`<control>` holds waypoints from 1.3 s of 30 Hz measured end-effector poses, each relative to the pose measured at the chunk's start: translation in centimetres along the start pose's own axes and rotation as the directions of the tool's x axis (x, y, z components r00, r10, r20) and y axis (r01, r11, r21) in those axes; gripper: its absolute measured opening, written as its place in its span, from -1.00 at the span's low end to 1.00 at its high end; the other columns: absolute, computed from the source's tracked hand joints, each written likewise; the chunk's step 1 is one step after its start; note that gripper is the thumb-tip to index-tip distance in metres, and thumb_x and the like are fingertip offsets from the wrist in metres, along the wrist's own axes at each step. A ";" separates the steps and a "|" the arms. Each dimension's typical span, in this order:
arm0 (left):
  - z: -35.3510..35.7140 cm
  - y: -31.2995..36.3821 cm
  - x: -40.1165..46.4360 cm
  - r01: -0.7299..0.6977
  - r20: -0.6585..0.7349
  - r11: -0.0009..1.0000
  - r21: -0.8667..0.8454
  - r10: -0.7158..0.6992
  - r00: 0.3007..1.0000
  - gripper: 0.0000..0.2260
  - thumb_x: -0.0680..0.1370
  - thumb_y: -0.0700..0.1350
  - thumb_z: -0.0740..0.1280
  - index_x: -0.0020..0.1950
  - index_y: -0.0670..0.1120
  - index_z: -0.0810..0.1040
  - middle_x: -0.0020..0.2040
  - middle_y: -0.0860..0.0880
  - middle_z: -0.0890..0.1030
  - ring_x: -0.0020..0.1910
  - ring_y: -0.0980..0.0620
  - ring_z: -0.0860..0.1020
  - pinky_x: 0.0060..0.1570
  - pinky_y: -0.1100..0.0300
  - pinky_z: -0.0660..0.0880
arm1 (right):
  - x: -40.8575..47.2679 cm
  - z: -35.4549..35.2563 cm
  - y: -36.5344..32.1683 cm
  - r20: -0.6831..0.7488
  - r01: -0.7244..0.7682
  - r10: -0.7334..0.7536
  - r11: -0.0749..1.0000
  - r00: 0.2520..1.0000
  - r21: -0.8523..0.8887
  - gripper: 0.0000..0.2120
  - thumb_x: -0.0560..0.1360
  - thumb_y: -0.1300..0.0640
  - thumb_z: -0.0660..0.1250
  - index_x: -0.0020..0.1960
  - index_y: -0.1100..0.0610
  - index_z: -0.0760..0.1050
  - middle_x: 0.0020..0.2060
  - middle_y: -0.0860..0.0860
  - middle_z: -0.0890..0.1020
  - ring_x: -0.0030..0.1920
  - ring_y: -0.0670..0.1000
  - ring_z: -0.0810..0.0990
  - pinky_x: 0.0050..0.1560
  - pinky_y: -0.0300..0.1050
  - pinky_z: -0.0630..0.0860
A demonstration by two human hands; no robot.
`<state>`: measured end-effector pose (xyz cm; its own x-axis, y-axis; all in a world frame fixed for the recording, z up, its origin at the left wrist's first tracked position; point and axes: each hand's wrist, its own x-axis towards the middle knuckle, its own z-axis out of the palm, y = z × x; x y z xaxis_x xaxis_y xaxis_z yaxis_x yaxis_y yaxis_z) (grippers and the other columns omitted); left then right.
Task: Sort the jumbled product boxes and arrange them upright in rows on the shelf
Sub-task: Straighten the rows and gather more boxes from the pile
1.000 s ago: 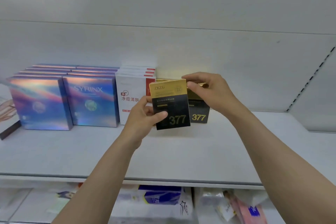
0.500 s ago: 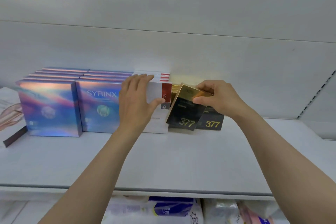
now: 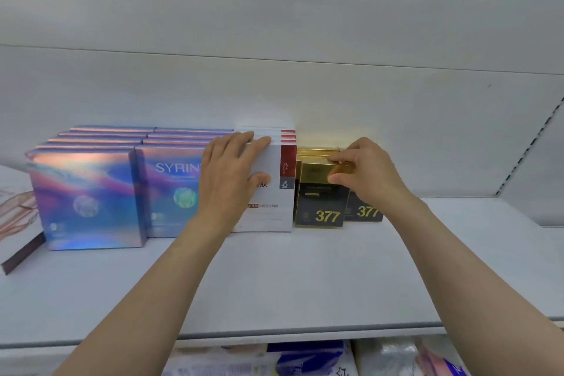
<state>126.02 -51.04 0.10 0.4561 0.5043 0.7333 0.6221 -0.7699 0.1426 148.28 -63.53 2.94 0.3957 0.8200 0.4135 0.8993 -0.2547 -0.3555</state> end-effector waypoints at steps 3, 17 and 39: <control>0.2 -0.5 0.2 -0.021 0.004 1.000 -0.014 0.021 1.000 -0.42 0.41 0.04 0.51 0.40 0.05 0.43 0.36 -0.05 0.48 0.36 -0.12 0.37 0.37 -0.05 0.23 | -0.1 0.6 -0.5 -0.066 -0.016 0.017 1.000 0.998 0.013 -0.65 0.45 0.03 0.50 0.22 -0.02 0.63 0.01 -0.10 0.43 0.03 -0.08 0.38 -0.08 -0.25 0.34; 0.4 -0.8 0.2 -0.024 0.026 0.999 -0.036 0.025 0.999 -0.39 0.43 0.10 0.48 0.44 0.07 0.38 0.39 -0.04 0.43 0.39 -0.10 0.33 0.38 -0.01 0.22 | -0.9 3.9 -0.7 -0.112 0.041 -0.071 0.967 0.991 -0.251 -0.35 0.37 -0.20 0.51 0.38 -0.05 0.42 0.29 -0.03 0.50 0.31 0.06 0.38 0.25 0.01 0.41; -19.6 3.0 -5.5 0.500 0.221 0.750 -0.434 -0.449 0.866 -0.57 0.49 0.07 0.44 0.30 -0.06 0.52 0.19 0.04 0.57 0.18 0.10 0.51 0.15 0.30 0.38 | -8.0 -8.0 -13.5 0.004 0.171 -0.188 0.899 0.982 0.402 -0.58 0.60 -0.16 0.23 0.41 -0.07 0.43 0.38 -0.09 0.47 0.28 -0.07 0.45 0.09 -0.22 0.46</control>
<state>112.86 -63.79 9.53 0.2567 0.8687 0.4237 0.4177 -0.4950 0.7619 134.50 -70.75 11.18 0.2186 0.8553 0.4697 0.8016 0.1171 -0.5863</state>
